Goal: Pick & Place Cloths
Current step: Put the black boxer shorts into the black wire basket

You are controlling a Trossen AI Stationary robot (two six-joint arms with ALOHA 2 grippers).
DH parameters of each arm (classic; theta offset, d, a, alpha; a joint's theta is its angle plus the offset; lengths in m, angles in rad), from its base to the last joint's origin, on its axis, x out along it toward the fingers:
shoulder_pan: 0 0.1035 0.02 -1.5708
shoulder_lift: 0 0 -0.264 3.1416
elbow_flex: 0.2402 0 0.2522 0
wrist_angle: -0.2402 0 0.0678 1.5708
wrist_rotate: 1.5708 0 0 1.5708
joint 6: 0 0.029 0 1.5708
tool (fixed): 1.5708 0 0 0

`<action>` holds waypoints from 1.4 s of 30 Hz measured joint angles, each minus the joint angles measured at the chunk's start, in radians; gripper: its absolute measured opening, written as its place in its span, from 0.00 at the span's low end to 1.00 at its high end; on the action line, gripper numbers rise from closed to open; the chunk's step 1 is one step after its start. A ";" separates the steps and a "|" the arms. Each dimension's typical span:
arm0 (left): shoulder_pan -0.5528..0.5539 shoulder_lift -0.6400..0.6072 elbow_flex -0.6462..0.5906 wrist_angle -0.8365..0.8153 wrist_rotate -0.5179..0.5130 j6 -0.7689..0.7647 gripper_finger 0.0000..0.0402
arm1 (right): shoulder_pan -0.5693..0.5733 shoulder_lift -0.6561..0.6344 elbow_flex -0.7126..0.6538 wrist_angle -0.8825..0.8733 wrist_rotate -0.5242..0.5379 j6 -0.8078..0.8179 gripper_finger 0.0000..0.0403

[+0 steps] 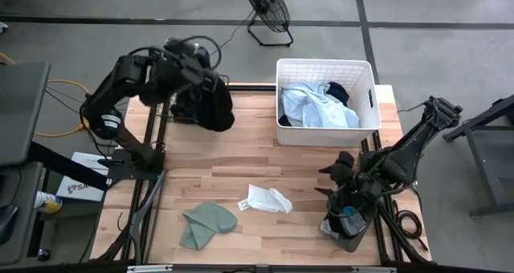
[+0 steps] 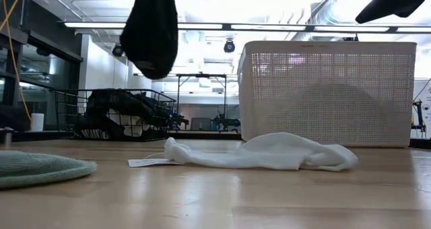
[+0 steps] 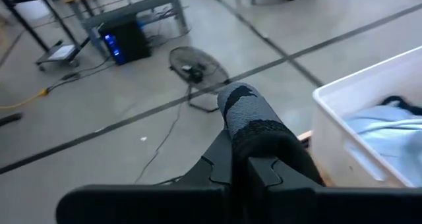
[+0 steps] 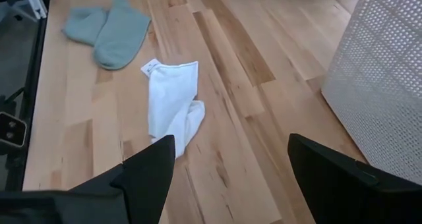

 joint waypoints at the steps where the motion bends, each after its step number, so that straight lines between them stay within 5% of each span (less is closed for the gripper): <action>1: 0.024 0.000 0.000 0.000 0.008 0.017 0.00 | -0.004 0.000 0.000 0.001 0.000 0.000 0.71; 14: 0.292 0.009 -0.055 0.001 0.270 0.159 0.00 | -0.073 0.000 0.000 0.004 0.000 0.000 0.71; 33: 0.601 0.003 -0.691 0.014 0.449 0.144 0.00 | -0.110 0.000 0.000 -0.002 -0.024 0.025 0.71; 42: 0.735 0.003 -1.014 0.282 0.597 0.204 0.00 | -0.110 0.000 0.000 -0.001 -0.018 0.049 0.71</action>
